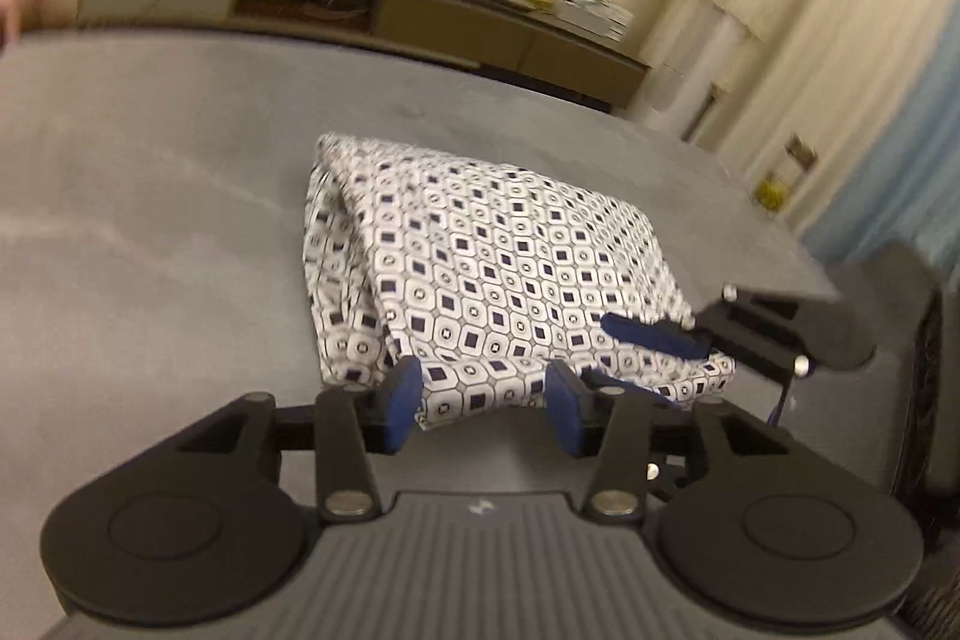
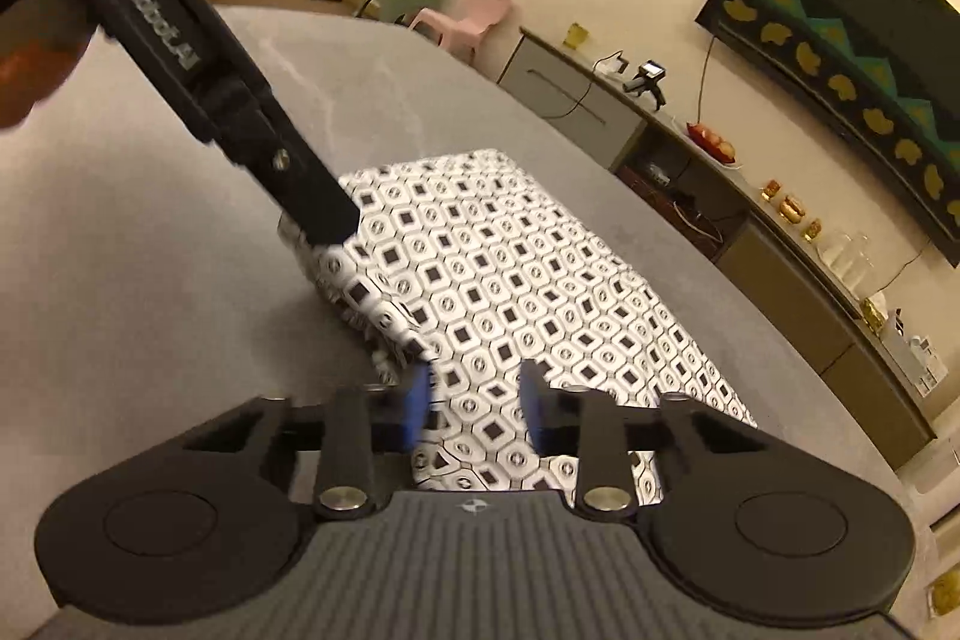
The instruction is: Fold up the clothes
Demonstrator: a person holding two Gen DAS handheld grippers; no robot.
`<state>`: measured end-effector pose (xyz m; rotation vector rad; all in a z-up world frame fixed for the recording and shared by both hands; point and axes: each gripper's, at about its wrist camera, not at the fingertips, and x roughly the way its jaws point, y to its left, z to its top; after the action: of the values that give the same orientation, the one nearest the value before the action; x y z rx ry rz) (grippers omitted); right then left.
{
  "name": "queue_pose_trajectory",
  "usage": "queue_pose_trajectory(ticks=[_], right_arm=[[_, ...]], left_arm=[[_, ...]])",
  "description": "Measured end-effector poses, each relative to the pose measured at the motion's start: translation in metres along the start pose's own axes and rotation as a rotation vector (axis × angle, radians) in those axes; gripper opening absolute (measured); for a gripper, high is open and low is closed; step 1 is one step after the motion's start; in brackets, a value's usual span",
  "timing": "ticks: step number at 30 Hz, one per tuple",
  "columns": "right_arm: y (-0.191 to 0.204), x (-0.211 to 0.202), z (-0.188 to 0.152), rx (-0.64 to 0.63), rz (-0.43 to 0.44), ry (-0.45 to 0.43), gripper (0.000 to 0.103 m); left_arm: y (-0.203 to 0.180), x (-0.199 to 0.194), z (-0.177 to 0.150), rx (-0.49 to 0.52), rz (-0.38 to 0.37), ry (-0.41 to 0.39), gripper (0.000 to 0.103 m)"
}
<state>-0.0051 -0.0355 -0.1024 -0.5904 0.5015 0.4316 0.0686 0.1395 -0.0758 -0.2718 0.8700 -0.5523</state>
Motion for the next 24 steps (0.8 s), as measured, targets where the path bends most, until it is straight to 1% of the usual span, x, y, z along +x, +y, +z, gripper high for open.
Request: queue_pose_trajectory(ticks=[1,2,4,6,8,11,12,15,19,21,22,24], right_arm=[[0.0,0.001,0.001,-0.004,-0.005,-0.001,0.026],[0.0,0.003,0.002,-0.011,-0.01,-0.002,0.026],[0.0,0.006,0.002,-0.023,-0.017,-0.001,0.026],[0.002,0.007,0.001,-0.035,-0.022,0.001,0.026],[0.003,0.007,-0.001,-0.052,-0.032,-0.001,0.026],[0.001,0.004,-0.003,-0.061,-0.051,-0.009,0.026],[0.0,0.003,-0.003,-0.053,-0.054,-0.013,0.026],[-0.004,0.003,-0.004,-0.023,-0.062,-0.022,0.026],[-0.005,0.004,-0.002,-0.015,-0.075,-0.027,0.027],[-0.006,0.005,-0.003,-0.01,-0.079,-0.028,0.027],[-0.006,0.005,-0.004,-0.007,-0.074,-0.029,0.027],[-0.005,0.004,-0.004,-0.004,-0.063,-0.033,0.027]], left_arm=[[0.005,0.0,0.002,-0.055,-0.032,0.003,0.05],[0.008,0.002,0.002,-0.092,-0.053,0.009,0.054],[0.014,0.006,0.004,-0.161,-0.091,0.023,0.057],[0.018,0.012,0.003,-0.219,-0.102,0.046,0.059],[0.02,0.012,0.002,-0.264,-0.12,0.058,0.059],[0.018,0.004,0.001,-0.281,-0.151,0.043,0.06],[0.017,0.002,0.0,-0.283,-0.156,0.046,0.061],[0.014,0.003,-0.002,-0.287,-0.133,0.055,0.061],[0.014,0.002,-0.003,-0.32,-0.13,0.045,0.062],[0.015,0.011,-0.005,-0.355,-0.117,0.057,0.067],[0.016,0.016,-0.006,-0.374,-0.11,0.063,0.067],[0.018,0.032,-0.007,-0.438,-0.12,0.09,0.068]])
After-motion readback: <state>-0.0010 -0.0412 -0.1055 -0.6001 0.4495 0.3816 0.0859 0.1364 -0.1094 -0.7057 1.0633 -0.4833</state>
